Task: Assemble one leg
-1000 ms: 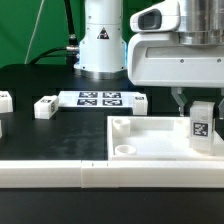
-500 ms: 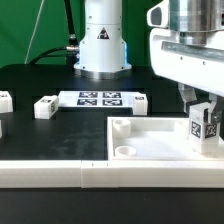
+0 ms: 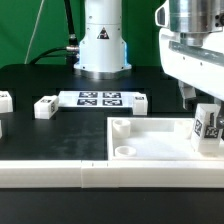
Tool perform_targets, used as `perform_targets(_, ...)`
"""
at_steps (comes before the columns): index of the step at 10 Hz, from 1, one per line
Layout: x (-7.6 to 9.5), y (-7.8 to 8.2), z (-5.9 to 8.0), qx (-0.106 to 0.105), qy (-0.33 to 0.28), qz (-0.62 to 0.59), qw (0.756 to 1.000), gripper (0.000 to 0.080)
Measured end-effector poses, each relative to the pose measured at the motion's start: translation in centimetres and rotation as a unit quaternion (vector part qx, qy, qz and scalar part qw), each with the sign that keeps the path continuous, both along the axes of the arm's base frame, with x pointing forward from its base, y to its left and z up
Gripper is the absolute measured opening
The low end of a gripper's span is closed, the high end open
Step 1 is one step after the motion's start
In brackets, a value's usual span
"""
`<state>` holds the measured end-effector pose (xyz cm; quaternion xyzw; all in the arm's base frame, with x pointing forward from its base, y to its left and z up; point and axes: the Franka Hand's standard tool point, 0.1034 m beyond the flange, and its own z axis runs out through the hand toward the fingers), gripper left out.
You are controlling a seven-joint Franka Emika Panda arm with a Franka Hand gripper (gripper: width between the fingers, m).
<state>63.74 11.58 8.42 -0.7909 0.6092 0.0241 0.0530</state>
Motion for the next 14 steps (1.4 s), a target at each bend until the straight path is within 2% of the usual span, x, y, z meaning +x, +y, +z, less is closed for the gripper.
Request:
perform_targets(1,0.00,0.02,0.00,-0.001,-0.003,0.026,1.000,0.0637)
perform_targets(3,-0.06,0.14,0.03,-0.005,-0.014,0.159,0.987,0.0647)
perform_targets(5,-0.07,0.47,0.00,-0.006,-0.015,0.274,0.962,0.0649)
perform_targets(7,0.21,0.53,-0.06,-0.013,-0.015,0.400,0.916,0.0649)
perform_targets(8,0.21,0.60,-0.15,-0.010,-0.012,0.431,0.902,0.0649)
perform_targets(11,0.22,0.65,-0.10,-0.018,-0.020,0.549,0.835,0.0649)
perform_targets(13,0.24,0.51,-0.11,-0.017,-0.022,0.565,0.825,0.0649)
perform_targets(14,0.24,0.51,-0.11,-0.017,-0.022,0.565,0.825,0.0525)
